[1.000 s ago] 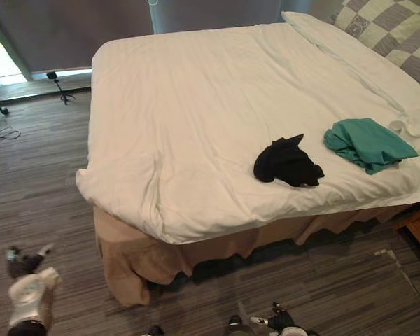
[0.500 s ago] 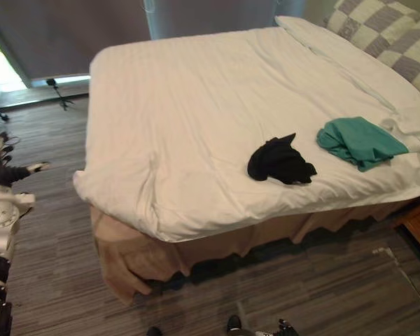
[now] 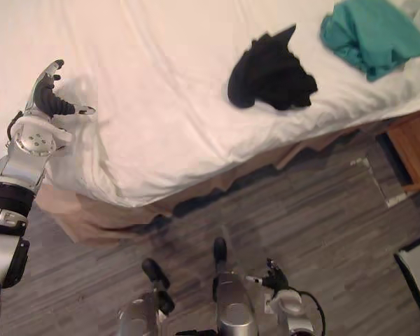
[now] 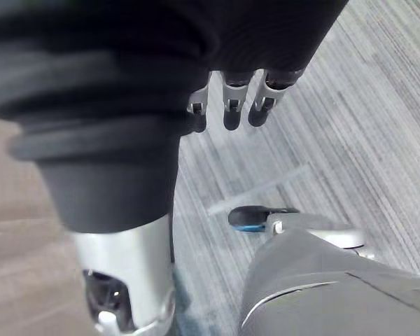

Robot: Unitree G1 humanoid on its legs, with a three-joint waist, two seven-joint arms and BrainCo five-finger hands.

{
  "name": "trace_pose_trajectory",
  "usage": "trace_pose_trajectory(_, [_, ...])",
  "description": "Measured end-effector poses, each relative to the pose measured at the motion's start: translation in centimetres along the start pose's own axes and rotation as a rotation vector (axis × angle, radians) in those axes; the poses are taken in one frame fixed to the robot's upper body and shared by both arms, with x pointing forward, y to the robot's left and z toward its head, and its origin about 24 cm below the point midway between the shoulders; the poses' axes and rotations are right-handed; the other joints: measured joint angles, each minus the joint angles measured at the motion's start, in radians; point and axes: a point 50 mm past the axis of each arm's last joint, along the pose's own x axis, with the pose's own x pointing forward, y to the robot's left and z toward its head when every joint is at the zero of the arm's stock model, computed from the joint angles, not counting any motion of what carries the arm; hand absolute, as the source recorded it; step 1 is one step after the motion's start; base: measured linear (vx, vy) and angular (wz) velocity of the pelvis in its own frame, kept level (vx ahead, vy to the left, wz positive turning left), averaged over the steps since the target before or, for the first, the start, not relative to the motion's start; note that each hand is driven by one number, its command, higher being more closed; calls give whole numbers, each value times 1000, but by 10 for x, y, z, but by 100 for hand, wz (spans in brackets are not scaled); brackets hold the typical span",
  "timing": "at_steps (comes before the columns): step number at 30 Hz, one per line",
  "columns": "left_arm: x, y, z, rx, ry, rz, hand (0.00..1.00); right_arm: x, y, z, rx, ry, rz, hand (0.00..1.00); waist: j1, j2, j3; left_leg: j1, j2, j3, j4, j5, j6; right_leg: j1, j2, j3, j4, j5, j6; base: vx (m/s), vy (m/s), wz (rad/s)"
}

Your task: Tidy the bed and pick cloth on bed and put in laundry

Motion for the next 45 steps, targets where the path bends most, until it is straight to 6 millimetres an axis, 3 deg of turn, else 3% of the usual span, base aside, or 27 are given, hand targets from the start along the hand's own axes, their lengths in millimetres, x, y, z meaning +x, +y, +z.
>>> trace_pose_trajectory(12, [-3, -1, -11, 173, 51, -44, 100, 8, -14, 28, -22, -71, -31, 0, 0, -1, 2, -16, 2, -11, -1, 11, 2, -6, 0, -7, -11, 10, 3, -4, 2, 1])
trace_pose_trajectory(17, [-22, -21, -44, 119, 133, -83, 100, 8, -28, 36, -43, -95, -48, 0, 0, 11, 1, 50, 6, -12, -1, 13, 0, 58, 1, -15, -12, 2, 14, 14, -4, -4])
trace_pose_trajectory(21, [-56, -49, -87, -9, 259, -139, 100, -1, -47, 17, -35, -32, -98, 0, 1, 46, -13, 113, 10, -23, 0, 11, -4, 132, 1, -48, -7, -28, 26, 14, -14, 10])
trace_pose_trajectory(23, [-88, -69, -119, -66, 381, -180, 100, -9, -59, -4, -3, 45, -140, 0, 16, 72, -49, 129, 16, -43, 0, 3, -15, 150, 9, -69, 3, -48, 20, 41, -21, 19])
trace_pose_trajectory(24, [-97, -73, -127, -73, 415, -193, 0, -11, -61, -10, 6, 71, -147, 0, 22, 76, -59, 134, 19, -44, 0, 3, -15, 154, 11, -72, 10, -53, 20, 72, -34, 19])
trace_pose_trajectory(26, [-130, -85, -155, -92, 536, -233, 0, -18, -67, -30, 30, 151, -171, 0, 35, 84, -85, 156, 25, -61, 0, 3, -15, 188, 15, -94, 16, -71, 18, 94, -45, 25])
trace_pose_trajectory(28, [-205, -101, -207, -90, 825, -334, 0, -34, -78, -60, 92, 264, -228, 0, 68, 88, -151, 183, 34, -76, 0, -2, -23, 223, 21, -118, 27, -100, 16, 118, -48, 27])
trace_pose_trajectory(29, [-226, -103, -219, -77, 906, -359, 0, -37, -81, -66, 114, 288, -245, 0, 77, 86, -166, 189, 36, -79, 0, -5, -26, 232, 22, -122, 26, -105, 17, 101, -27, 29])
trace_pose_trajectory(31, [-309, -100, -252, -63, 1188, -420, 0, -50, -92, -85, 214, 349, -316, 0, 96, 79, -217, 201, 37, -99, 0, -14, -38, 264, 20, -155, 25, -125, 16, 120, -15, 43])
trace_pose_trajectory(32, [-346, -95, -262, -34, 1304, -442, 0, -58, -98, -93, 275, 371, -367, 0, 113, 73, -239, 213, 36, -101, 0, -18, -41, 284, 17, -168, 23, -132, 16, 99, 5, 38])
trace_pose_trajectory(33, [-362, -91, -265, -26, 1360, -441, 0, -61, -102, -97, 314, 381, -400, 0, 123, 67, -251, 218, 34, -102, 0, -21, -41, 291, 15, -171, 22, -136, 17, 85, 16, 33])
trace_pose_trajectory(34, [-409, -78, -272, 15, 1514, -447, 0, -68, -111, -102, 385, 385, -482, 0, 139, 62, -285, 228, 32, -103, 0, -42, -45, 306, 15, -181, 12, -144, 20, 56, 10, 33])
trace_pose_trajectory(37, [-502, -57, -264, 92, 1813, -483, 0, -72, -130, -98, 551, 355, -695, 0, 152, 63, -344, 241, 12, -119, 0, -64, -46, 346, 0, -202, -15, -145, 23, 63, 32, 24])
trace_pose_trajectory(38, [-511, -58, -261, 90, 1837, -495, 0, -72, -133, -96, 578, 346, -727, 0, 155, 66, -347, 245, 10, -118, 0, -66, -45, 349, -2, -202, -16, -144, 24, 24, 40, 0])
trace_pose_trajectory(39, [-525, -64, -254, 74, 1868, -519, 0, -74, -142, -92, 615, 334, -790, 100, 158, 71, -357, 247, 3, -118, 0, -69, -43, 354, -7, -202, -22, -143, 26, 10, 32, -3])
trace_pose_trajectory(43, [-541, -105, -228, 7, 1843, -655, 0, -73, -175, -62, 637, 238, -945, 100, 158, 82, -380, 249, -4, -105, -1, -71, -41, 353, -13, -198, -29, -135, 30, 12, 14, -9])
trace_pose_trajectory(45, [-530, -139, -211, -21, 1707, -748, 0, -70, -193, -23, 573, 99, -1023, 100, 151, 84, -391, 261, -3, -94, -1, -71, -41, 352, -12, -180, -29, -135, 30, 13, -13, -25])
